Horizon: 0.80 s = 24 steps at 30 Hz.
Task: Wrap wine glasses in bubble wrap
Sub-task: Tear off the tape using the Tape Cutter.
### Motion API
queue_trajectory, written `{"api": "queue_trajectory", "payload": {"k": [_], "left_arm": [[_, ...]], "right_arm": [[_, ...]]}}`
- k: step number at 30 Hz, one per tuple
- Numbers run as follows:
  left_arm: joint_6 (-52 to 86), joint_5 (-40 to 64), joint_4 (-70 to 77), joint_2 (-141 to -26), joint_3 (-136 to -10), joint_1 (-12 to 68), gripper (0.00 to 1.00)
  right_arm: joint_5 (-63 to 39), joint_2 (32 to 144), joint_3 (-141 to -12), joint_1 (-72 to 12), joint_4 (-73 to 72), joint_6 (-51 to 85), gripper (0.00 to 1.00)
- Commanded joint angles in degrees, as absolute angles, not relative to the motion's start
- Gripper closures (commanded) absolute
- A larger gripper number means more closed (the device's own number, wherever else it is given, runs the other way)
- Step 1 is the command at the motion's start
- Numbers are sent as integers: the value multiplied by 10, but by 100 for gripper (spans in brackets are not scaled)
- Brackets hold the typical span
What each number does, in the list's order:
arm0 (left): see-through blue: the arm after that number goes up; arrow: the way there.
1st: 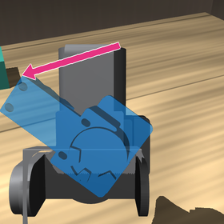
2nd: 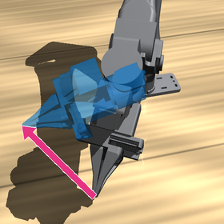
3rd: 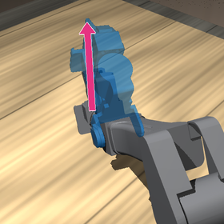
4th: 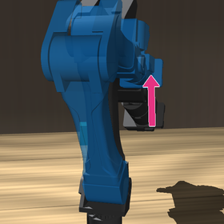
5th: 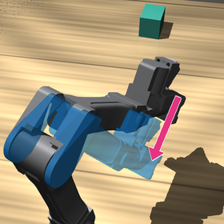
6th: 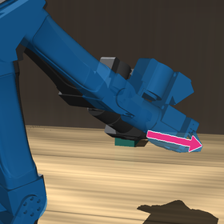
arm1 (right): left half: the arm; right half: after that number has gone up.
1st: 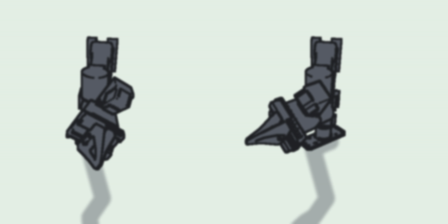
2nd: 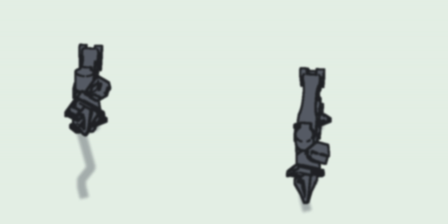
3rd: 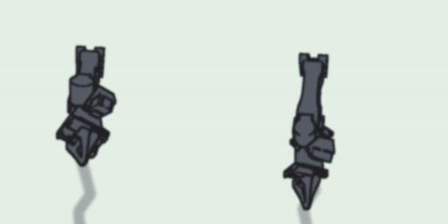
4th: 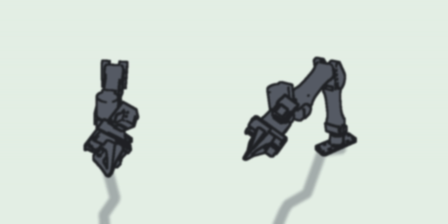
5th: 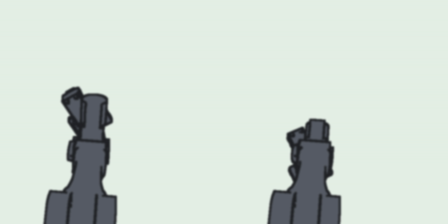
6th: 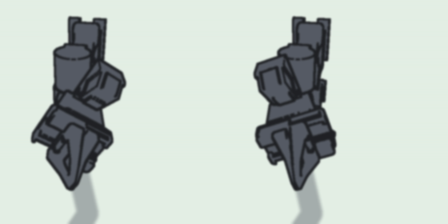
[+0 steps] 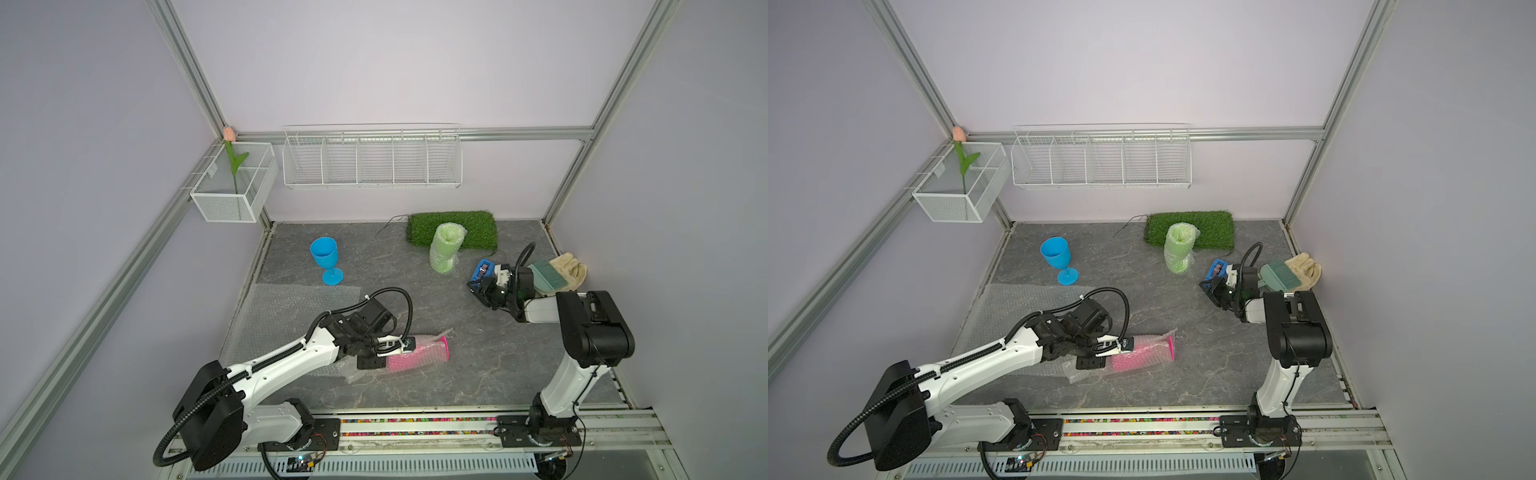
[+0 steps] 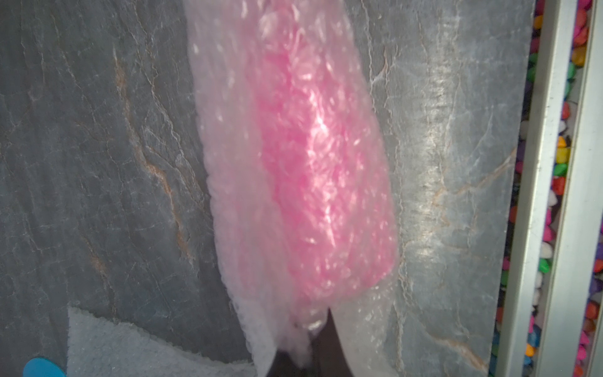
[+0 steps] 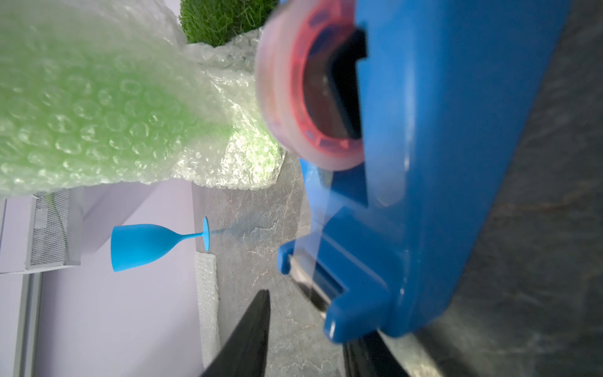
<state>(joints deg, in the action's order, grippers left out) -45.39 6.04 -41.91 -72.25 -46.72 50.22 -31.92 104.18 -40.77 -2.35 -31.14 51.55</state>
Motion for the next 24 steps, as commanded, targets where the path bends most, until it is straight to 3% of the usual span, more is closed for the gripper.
{"api": "queue_trajectory", "payload": {"k": [1, 10, 17, 24], "left_arm": [[-468, 74, -425, -730, -479, 504, 100], [-468, 74, -425, -730, -477, 504, 100], [-468, 76, -425, -734, -479, 504, 100], [-468, 76, -426, -736, -479, 504, 100]], "right_arm": [[-295, 1050, -404, -19, -370, 518, 68], [-288, 1046, -409, -19, -316, 509, 93], [-255, 1036, -410, -19, -196, 475, 93], [-260, 1060, -397, -19, -216, 487, 93]]}}
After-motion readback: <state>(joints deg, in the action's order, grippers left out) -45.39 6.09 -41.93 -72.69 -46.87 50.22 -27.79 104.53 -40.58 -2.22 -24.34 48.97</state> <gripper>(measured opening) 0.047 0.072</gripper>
